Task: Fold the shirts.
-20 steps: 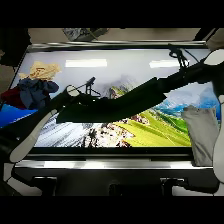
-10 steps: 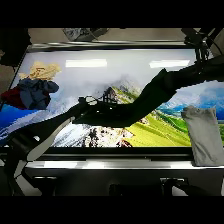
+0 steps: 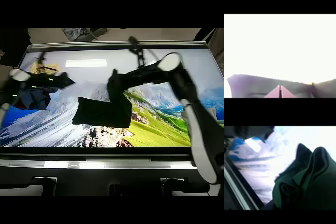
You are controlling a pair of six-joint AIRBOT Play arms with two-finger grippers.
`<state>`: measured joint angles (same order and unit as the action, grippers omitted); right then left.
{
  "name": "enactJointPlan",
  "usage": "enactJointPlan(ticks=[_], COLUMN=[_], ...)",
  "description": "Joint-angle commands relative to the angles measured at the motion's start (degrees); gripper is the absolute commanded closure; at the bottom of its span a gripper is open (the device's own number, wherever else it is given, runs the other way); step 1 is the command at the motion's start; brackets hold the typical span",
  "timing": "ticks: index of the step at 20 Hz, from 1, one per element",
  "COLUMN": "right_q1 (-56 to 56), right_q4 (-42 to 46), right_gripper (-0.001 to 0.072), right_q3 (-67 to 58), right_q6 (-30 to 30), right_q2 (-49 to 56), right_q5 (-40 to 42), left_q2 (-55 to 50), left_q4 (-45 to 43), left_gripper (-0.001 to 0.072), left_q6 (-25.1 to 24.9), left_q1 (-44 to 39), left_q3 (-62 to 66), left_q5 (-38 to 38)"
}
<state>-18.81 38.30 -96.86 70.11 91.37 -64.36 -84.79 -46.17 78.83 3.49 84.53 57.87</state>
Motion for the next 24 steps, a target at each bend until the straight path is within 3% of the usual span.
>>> enactJointPlan(ticks=[1,6,7,8,9,11,13,18,19,21,24], right_q1=[-8.8,-16.0,-17.2,-18.1,-18.2,-16.5,-12.0,2.8,5.1,7.7,7.7], right_q4=[-9.4,-18.4,-19.5,-19.8,-19.6,-17.6,-9.6,29.4,33.6,29.9,15.3], right_gripper=[0.0672,0.0668,0.0536,0.0155,0.0016,0.003,0.0044,0.0044,0.0048,0.0099,0.0098], right_q3=[0.0,0.0,0.0,0.0,0.0,0.0,0.0,0.1,1.2,6.3,12.0], right_q6=[0.0,0.0,0.0,-0.1,-1.9,-3.4,-3.0,6.4,8.0,8.7,6.4], right_q2=[8.9,18.5,19.8,20.6,20.7,19.4,16.3,7.8,7.6,8.0,10.9], right_q5=[12.9,24.0,26.5,28.5,29.3,25.8,15.6,-18.4,-22.2,-18.0,-3.8], left_q2=[8.5,12.6,12.5,12.5,12.5,12.5,12.5,12.5,12.4,12.4,12.4], left_q4=[-1.9,-1.9,-1.9,-1.9,-1.9,-1.9,-2.1,-2.1,-2.1,-2.1,-2.1], left_gripper=[0.0669,0.0669,0.0669,0.0669,0.0669,0.0669,0.0669,0.0669,0.0668,0.0669,0.0668], left_q6=[-1.2,-2.6,-2.6,-2.6,-2.9,-4.0,-4.3,-5.6,-5.6,-5.6,-5.6], left_q1=[12.5,16.7,16.3,15.9,15.6,15.3,15.6,15.8,15.7,15.7,15.7], left_q3=[0.0,0.0,0.0,-0.3,-0.7,-1.6,-2.3,-2.5,-2.5,-2.5,-2.5], left_q5=[3.9,6.3,6.3,6.2,6.2,6.4,6.4,6.3,6.3,6.2,6.3])
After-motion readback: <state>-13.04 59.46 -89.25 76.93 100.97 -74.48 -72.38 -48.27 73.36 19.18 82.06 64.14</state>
